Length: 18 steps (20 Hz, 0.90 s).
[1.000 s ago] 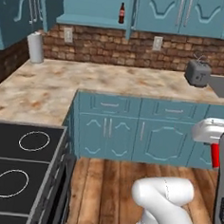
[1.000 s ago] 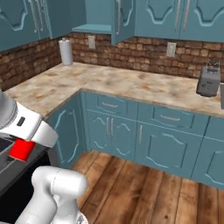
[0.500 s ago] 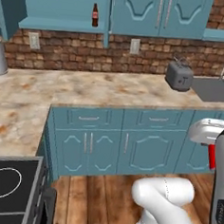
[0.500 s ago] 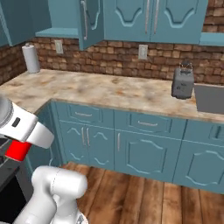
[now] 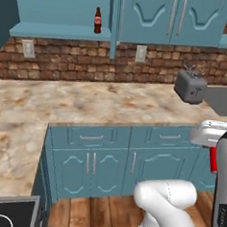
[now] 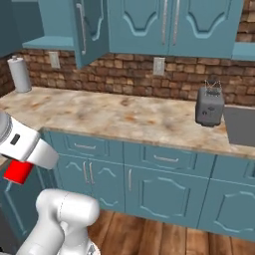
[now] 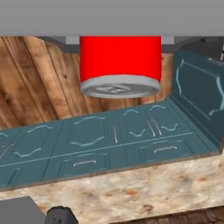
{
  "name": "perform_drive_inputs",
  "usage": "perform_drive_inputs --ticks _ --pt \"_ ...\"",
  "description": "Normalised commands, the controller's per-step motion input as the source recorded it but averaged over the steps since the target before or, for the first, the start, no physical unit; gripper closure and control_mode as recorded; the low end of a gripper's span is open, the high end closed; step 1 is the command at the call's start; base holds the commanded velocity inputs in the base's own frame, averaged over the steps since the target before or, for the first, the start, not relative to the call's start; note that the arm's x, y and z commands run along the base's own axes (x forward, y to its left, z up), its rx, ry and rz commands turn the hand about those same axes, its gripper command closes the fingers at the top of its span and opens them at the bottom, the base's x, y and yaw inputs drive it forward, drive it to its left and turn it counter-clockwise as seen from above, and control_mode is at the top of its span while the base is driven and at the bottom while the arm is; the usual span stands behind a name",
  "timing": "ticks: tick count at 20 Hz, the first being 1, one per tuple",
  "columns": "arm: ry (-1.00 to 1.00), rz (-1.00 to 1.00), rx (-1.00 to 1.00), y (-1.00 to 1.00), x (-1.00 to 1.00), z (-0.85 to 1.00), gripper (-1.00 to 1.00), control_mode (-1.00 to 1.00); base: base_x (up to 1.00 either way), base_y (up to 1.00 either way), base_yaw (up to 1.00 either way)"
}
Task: Sort all alcoholic drinks to one cabinet, and non-alcoholic drinks to the other.
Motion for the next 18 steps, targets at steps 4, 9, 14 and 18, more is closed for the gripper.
perform_drive_inputs --ticks 4,9,14,18 --pt "0.00 0.00 0.00 0.00 0.00 0.00 1.00 1.00 0.72 0.27 0.00" --pt "0.00 0.00 0.00 0.00 0.00 0.00 1.00 1.00 0.62 0.23 0.00" --pt "0.00 0.00 0.00 0.00 0.00 0.00 1.00 1.00 0.47 0.30 0.00" --pt "0.00 0.00 0.00 0.00 0.00 0.00 1.00 1.00 0.28 0.43 0.08"
